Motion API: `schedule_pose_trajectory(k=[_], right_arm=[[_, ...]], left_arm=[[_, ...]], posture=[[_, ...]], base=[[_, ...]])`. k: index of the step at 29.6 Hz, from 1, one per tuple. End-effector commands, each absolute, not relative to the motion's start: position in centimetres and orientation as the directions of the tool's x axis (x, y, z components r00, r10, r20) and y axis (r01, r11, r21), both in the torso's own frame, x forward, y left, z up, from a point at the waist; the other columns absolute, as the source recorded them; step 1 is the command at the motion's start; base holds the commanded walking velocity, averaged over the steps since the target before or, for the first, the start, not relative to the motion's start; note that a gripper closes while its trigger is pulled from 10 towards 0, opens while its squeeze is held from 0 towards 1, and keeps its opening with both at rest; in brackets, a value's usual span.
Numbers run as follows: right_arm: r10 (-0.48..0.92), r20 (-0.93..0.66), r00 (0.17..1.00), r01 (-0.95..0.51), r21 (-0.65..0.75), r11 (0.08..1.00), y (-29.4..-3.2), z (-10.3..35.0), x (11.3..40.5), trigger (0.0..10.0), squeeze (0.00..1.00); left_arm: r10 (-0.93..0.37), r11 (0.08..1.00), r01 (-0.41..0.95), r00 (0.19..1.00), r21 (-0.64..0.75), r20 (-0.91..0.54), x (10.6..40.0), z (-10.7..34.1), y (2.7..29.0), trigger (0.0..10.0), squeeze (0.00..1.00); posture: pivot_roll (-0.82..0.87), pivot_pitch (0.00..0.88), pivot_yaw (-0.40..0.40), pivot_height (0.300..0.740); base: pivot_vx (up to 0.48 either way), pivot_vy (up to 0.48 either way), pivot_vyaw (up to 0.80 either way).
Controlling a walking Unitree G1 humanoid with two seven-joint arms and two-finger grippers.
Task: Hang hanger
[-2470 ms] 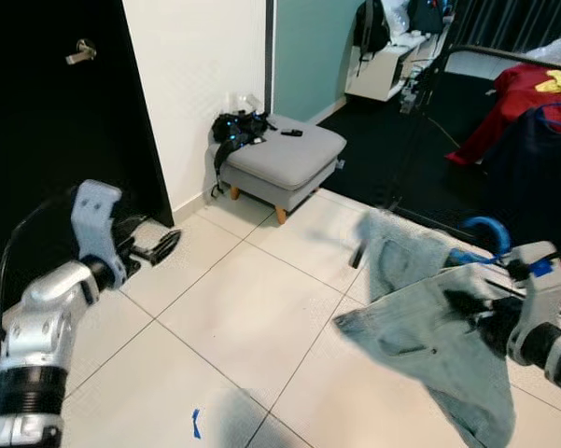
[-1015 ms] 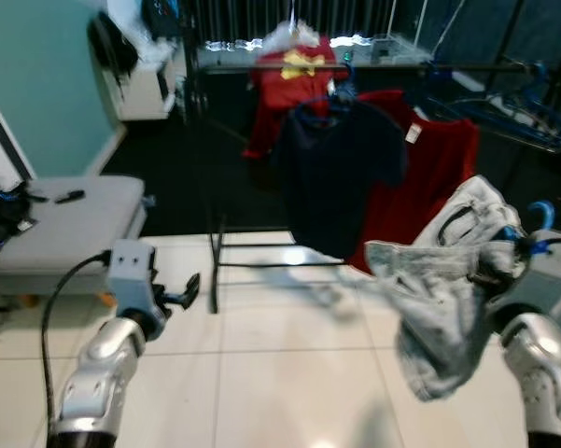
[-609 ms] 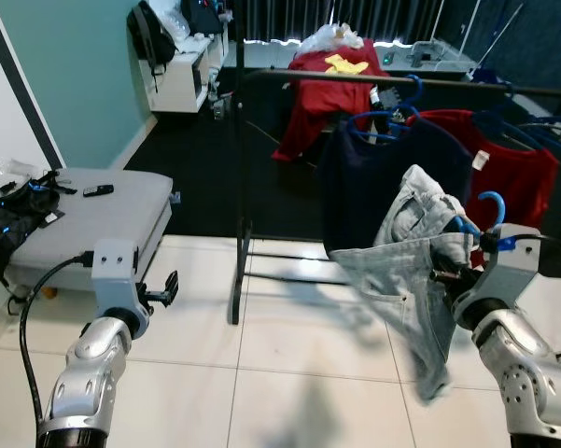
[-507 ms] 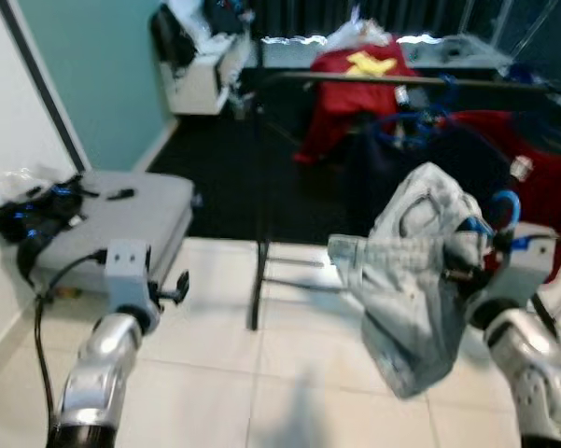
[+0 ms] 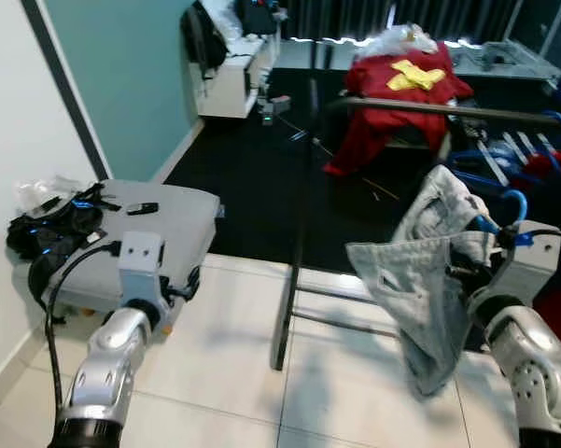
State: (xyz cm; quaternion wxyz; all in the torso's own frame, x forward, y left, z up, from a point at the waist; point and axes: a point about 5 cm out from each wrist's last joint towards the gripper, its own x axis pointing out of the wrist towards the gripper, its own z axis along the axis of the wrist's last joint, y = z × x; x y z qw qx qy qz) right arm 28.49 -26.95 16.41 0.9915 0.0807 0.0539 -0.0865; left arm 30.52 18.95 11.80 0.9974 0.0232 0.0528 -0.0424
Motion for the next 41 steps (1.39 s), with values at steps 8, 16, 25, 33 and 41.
schedule_pose_trajectory(k=[8, 16, 25, 33, 41], right_arm=[[-0.120, -0.089, 0.989, 0.133, 0.163, 0.978, -26.2, 17.6, 28.7, 10.0, 0.00], [-0.123, -0.051, 0.991, 0.130, 0.173, 0.976, -26.5, 18.5, 28.8, 10.0, 0.00], [-0.142, 0.030, 0.989, 0.137, 0.149, 0.979, -27.7, 21.1, 29.5, 10.0, 0.00], [-0.204, -0.001, 0.979, 0.203, 0.095, 0.974, -28.8, 21.8, 30.9, 10.0, 0.00], [-0.207, -0.055, 0.977, 0.209, 0.025, 0.978, -29.2, 21.3, 32.3, 10.0, 0.00]], left_arm=[[-0.089, 0.994, 0.095, 0.989, 0.050, -0.122, 30.2, 11.5, 18.7, 10.0, 0.00], [-0.105, 0.993, 0.111, 0.987, 0.040, -0.122, 30.2, 11.4, 18.5, 10.0, 0.00], [-0.097, 0.995, 0.100, 0.987, 0.023, -0.130, 30.2, 11.3, 18.4, 10.0, 0.00], [-0.082, 0.996, 0.086, 0.988, 0.024, -0.134, 30.2, 11.3, 18.6, 10.0, 0.00], [-0.036, 0.998, 0.042, 0.990, 0.039, -0.136, 30.2, 11.4, 19.2, 10.0, 0.00]], posture=[[-0.03, 0.020, -0.008, 0.740], [-0.03, 0.022, -0.008, 0.740], [-0.02, 0.023, -0.010, 0.740], [-0.02, 0.028, -0.005, 0.740], [-0.01, 0.035, -0.004, 0.740]], base=[[0.309, -0.363, 0.00], [0.305, -0.368, 0.00], [0.102, -0.110, 0.00], [0.000, 0.000, 0.00], [0.000, 0.000, 0.00]])
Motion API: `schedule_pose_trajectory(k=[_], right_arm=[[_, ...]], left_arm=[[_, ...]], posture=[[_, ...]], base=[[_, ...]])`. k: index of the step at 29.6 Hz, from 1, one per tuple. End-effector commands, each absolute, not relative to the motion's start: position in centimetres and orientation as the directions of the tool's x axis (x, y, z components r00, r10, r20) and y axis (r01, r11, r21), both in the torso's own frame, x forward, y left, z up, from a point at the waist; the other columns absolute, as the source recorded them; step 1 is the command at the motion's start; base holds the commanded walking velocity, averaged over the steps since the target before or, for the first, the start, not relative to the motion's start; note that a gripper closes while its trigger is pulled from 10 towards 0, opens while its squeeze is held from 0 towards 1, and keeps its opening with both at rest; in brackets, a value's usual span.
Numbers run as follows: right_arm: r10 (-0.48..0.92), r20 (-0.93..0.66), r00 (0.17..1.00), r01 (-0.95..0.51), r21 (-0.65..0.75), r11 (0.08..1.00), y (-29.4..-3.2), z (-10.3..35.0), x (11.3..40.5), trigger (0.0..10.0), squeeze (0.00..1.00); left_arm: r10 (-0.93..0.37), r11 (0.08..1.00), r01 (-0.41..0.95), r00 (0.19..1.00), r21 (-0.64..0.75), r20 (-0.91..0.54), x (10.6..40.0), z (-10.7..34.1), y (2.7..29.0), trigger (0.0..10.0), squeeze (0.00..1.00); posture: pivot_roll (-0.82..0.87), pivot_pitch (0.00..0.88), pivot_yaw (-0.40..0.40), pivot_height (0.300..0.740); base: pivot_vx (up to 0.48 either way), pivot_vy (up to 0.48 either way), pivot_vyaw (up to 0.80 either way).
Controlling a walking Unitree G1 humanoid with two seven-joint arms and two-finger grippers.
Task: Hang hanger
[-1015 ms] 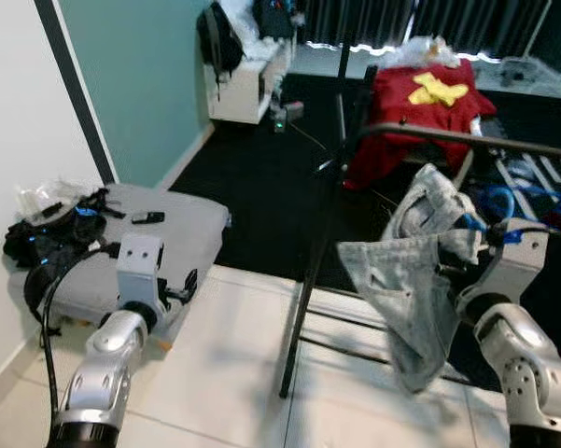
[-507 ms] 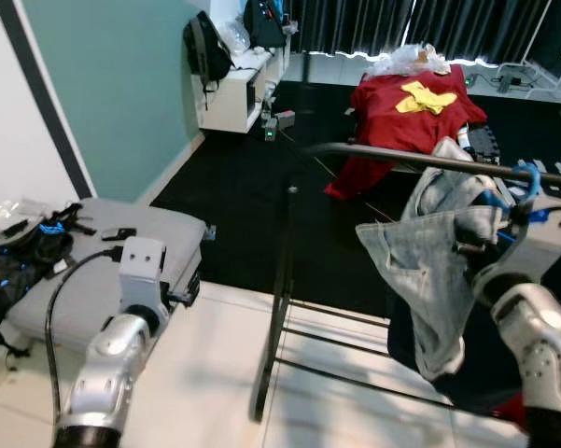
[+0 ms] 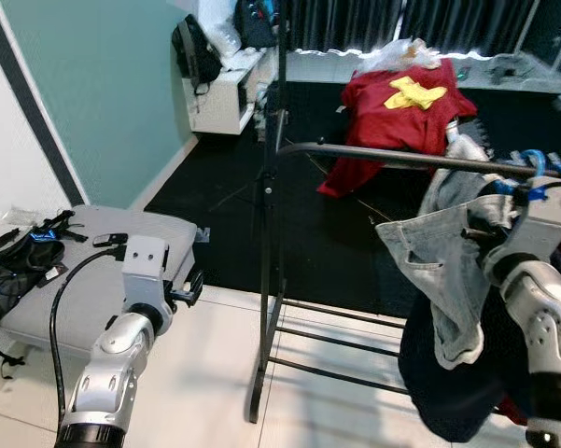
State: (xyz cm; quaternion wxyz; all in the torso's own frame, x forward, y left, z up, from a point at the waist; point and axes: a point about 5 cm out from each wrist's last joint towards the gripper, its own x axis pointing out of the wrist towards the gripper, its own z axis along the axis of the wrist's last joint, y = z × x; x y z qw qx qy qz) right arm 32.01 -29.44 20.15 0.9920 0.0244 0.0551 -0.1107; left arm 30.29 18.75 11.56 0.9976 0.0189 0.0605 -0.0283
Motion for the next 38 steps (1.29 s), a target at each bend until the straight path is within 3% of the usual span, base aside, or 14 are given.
schedule_pose_trajectory(k=[1, 11, 24, 25, 26, 30, 35, 38], right_arm=[[-0.201, -0.074, 0.977, 0.201, -0.004, 0.980, -29.4, 21.1, 32.8, 10.0, 0.00], [-0.237, -0.075, 0.969, 0.225, -0.139, 0.964, -31.6, 21.8, 35.3, 10.0, 0.00], [-0.179, -0.075, 0.981, 0.165, -0.165, 0.973, -30.9, 23.0, 36.7, 10.0, 0.00], [-0.160, -0.088, 0.983, 0.146, -0.154, 0.977, -30.6, 22.6, 36.8, 10.0, 0.89], [-0.142, -0.115, 0.983, 0.125, -0.144, 0.982, -30.2, 21.9, 36.7, 10.0, 1.00], [-0.118, -0.127, 0.985, 0.103, -0.116, 0.988, -29.7, 20.3, 36.5, 10.0, 1.00], [-0.140, -0.030, 0.990, 0.138, -0.082, 0.987, -29.7, 20.2, 35.2, 10.0, 1.00], [-0.142, 0.112, 0.984, 0.149, -0.056, 0.987, -29.2, 21.3, 33.8, 10.0, 1.00]], left_arm=[[-0.009, 0.999, 0.015, 0.991, 0.043, -0.136, 30.1, 11.5, 19.6, 10.0, 0.00], [0.131, 0.991, -0.126, 0.986, 0.049, -0.108, 29.9, 12.6, 22.2, 10.0, 0.00], [0.223, 0.972, -0.216, 0.972, 0.096, -0.077, 28.7, 14.6, 25.6, 10.0, 0.00], [0.229, 0.970, -0.219, 0.970, 0.106, -0.085, 28.6, 14.6, 25.7, 10.0, 0.00], [0.230, 0.969, -0.219, 0.969, 0.115, -0.092, 28.5, 14.5, 25.7, 10.0, 0.00], [0.222, 0.971, -0.209, 0.968, 0.116, -0.114, 28.4, 13.9, 25.2, 10.0, 0.00], [0.183, 0.982, -0.175, 0.976, 0.075, -0.117, 28.3, 13.4, 24.4, 10.0, 0.00], [0.131, 0.991, -0.128, 0.987, 0.039, -0.097, 28.2, 13.3, 23.7, 10.0, 0.00]], posture=[[-0.01, 0.037, -0.003, 0.740], [0.04, 0.084, 0.037, 0.740], [0.09, 0.136, 0.068, 0.740], [0.10, 0.143, 0.071, 0.740], [0.10, 0.144, 0.073, 0.740], [0.09, 0.132, 0.066, 0.740], [0.08, 0.114, 0.046, 0.740], [0.07, 0.102, 0.034, 0.740]], base=[[0.000, 0.000, 0.00], [0.000, 0.000, 0.00], [0.000, 0.000, 0.00], [0.000, 0.000, 0.00], [0.000, 0.000, 0.00], [0.000, 0.000, 0.00], [0.000, 0.000, 0.00], [0.000, 0.000, 0.00]])
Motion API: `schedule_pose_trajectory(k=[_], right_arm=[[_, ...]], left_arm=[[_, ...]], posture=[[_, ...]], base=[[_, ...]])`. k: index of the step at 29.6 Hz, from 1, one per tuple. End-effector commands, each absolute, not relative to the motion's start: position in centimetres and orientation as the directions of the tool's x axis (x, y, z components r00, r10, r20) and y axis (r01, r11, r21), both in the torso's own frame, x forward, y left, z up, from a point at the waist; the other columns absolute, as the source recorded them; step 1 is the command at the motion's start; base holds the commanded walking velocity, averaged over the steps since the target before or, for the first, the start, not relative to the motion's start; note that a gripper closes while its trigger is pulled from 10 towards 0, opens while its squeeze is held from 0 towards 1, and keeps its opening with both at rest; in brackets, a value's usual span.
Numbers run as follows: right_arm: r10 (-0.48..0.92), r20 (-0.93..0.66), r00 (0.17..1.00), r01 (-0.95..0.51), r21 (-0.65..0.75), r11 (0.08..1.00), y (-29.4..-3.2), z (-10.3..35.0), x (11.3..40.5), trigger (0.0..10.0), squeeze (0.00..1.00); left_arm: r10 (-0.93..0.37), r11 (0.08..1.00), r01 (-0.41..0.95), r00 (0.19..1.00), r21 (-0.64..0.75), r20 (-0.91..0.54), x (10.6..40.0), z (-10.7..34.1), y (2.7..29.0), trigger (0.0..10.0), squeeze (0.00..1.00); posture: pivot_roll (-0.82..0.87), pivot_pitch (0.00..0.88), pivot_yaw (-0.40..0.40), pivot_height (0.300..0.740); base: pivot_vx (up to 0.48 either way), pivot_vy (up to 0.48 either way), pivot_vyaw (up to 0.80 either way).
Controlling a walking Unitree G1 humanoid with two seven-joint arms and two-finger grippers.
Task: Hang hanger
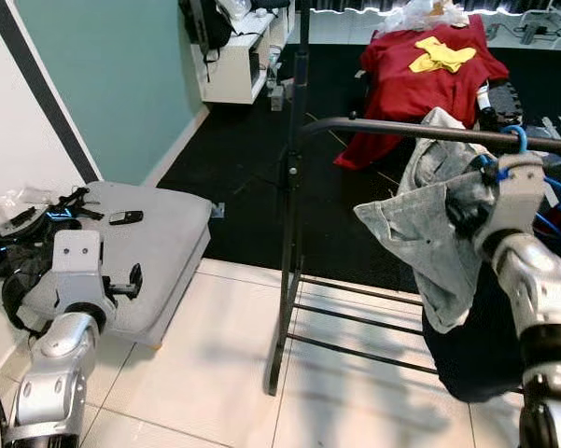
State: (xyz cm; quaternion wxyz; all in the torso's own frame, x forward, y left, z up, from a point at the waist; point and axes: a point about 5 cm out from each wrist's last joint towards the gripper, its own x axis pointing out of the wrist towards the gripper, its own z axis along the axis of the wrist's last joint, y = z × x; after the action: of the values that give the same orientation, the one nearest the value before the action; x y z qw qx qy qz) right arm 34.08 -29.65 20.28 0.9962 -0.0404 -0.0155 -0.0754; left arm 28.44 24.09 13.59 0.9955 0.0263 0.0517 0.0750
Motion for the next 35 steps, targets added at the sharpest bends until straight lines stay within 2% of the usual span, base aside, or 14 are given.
schedule_pose_trajectory(k=[1, 2, 5, 6, 9, 12, 16, 17, 18, 26, 28, 29, 30, 35], right_arm=[[-0.142, 0.112, 0.984, 0.149, -0.056, 0.987, -29.2, 21.3, 33.8, 10.0, 1.00], [-0.123, 0.188, 0.975, 0.131, -0.031, 0.991, -28.5, 21.9, 32.7, 10.0, 1.00], [-0.089, 0.242, 0.966, 0.103, -0.046, 0.994, -27.3, 22.1, 31.4, 10.0, 1.00], [-0.051, 0.262, 0.964, 0.068, -0.058, 0.996, -25.7, 21.6, 29.8, 10.0, 1.00], [0.009, 0.238, 0.971, 0.012, -0.089, 0.996, -22.9, 19.9, 27.1, 10.0, 1.00], [-0.003, 0.163, 0.987, 0.018, -0.089, 0.996, -21.6, 17.3, 25.1, 10.0, 1.00], [-0.014, 0.133, 0.991, 0.026, -0.091, 0.996, -21.5, 16.4, 24.5, 10.0, 1.00], [-0.041, 0.066, 0.997, 0.048, -0.109, 0.993, -22.1, 14.6, 23.3, 10.0, 0.80], [-0.057, -0.003, 0.998, 0.056, -0.143, 0.988, -22.8, 12.9, 22.2, 10.0, 0.00], [-0.124, -0.140, 0.982, 0.092, -0.211, 0.973, -24.9, 9.7, 19.8, 10.0, 0.00], [-0.198, -0.219, 0.955, 0.159, -0.183, 0.970, -26.0, 7.7, 18.3, 10.0, 0.00], [-0.198, -0.219, 0.955, 0.159, -0.183, 0.970, -26.0, 7.7, 18.3, 10.0, 0.00], [-0.221, -0.242, 0.945, 0.188, -0.153, 0.970, -26.2, 7.1, 17.9, 10.0, 0.00], [-0.248, -0.265, 0.932, 0.228, -0.105, 0.968, -26.4, 6.3, 17.8, 10.0, 0.00]], left_arm=[[0.131, 0.991, -0.128, 0.987, 0.039, -0.097, 28.2, 13.3, 23.7, 10.0, 0.00], [0.104, 0.994, -0.103, 0.991, 0.020, -0.082, 28.1, 13.3, 23.3, 10.0, 0.00], [0.089, 0.996, -0.088, 0.995, 0.023, -0.053, 27.9, 13.5, 23.1, 10.0, 0.00], [0.076, 0.997, -0.076, 0.996, 0.009, -0.037, 27.7, 13.5, 22.8, 10.0, 0.00], [0.049, 0.999, -0.049, 0.999, 0.001, -0.024, 27.1, 13.3, 22.1, 10.0, 0.00], [0.009, 1.000, -0.009, 0.999, 0.001, -0.038, 26.6, 12.8, 20.8, 10.0, 0.00], [-0.001, 1.000, 0.001, 0.999, 0.003, -0.044, 26.4, 12.7, 20.3, 10.0, 0.00], [0.007, 1.000, -0.006, 0.998, 0.016, -0.063, 26.0, 12.3, 19.8, 10.0, 0.00], [0.014, 0.999, -0.011, 0.997, 0.034, -0.074, 25.6, 12.0, 19.4, 10.0, 0.00], [0.056, 0.997, -0.051, 0.995, 0.060, -0.085, 25.2, 11.3, 19.3, 10.0, 0.00], [0.163, 0.986, -0.157, 0.980, 0.057, -0.114, 24.7, 9.9, 21.6, 10.0, 0.00], [0.163, 0.986, -0.157, 0.980, 0.057, -0.114, 24.7, 9.9, 21.6, 10.0, 0.00], [0.209, 0.978, -0.203, 0.968, 0.056, -0.138, 24.3, 9.0, 22.9, 10.0, 0.00], [0.220, 0.975, -0.219, 0.960, 0.026, -0.173, 24.0, 7.8, 23.6, 10.0, 0.00]], posture=[[0.07, 0.102, 0.034, 0.740], [0.05, 0.095, 0.025, 0.740], [0.04, 0.087, 0.018, 0.740], [0.01, 0.080, 0.015, 0.740], [-0.01, 0.075, 0.008, 0.740], [-0.02, 0.072, 0.002, 0.740], [-0.02, 0.072, 0.002, 0.740], [-0.02, 0.072, -0.007, 0.740], [-0.02, 0.072, -0.011, 0.740], [-0.01, 0.072, -0.018, 0.740], [0.00, 0.070, -0.023, 0.740], [0.00, 0.070, -0.023, 0.740], [0.00, 0.069, -0.021, 0.740], [0.02, 0.075, -0.011, 0.740]], base=[[0.000, 0.000, 0.00], [0.000, 0.000, 0.00], [0.000, 0.000, 0.00], [0.000, 0.000, 0.00], [0.000, 0.000, 0.00], [0.000, 0.000, 0.00], [0.000, 0.000, 0.00], [0.000, 0.000, 0.00], [0.000, 0.000, 0.00], [0.000, 0.000, 0.00], [0.000, 0.000, 0.00], [0.000, 0.000, 0.00], [0.000, 0.000, 0.00], [0.000, 0.000, 0.00]])
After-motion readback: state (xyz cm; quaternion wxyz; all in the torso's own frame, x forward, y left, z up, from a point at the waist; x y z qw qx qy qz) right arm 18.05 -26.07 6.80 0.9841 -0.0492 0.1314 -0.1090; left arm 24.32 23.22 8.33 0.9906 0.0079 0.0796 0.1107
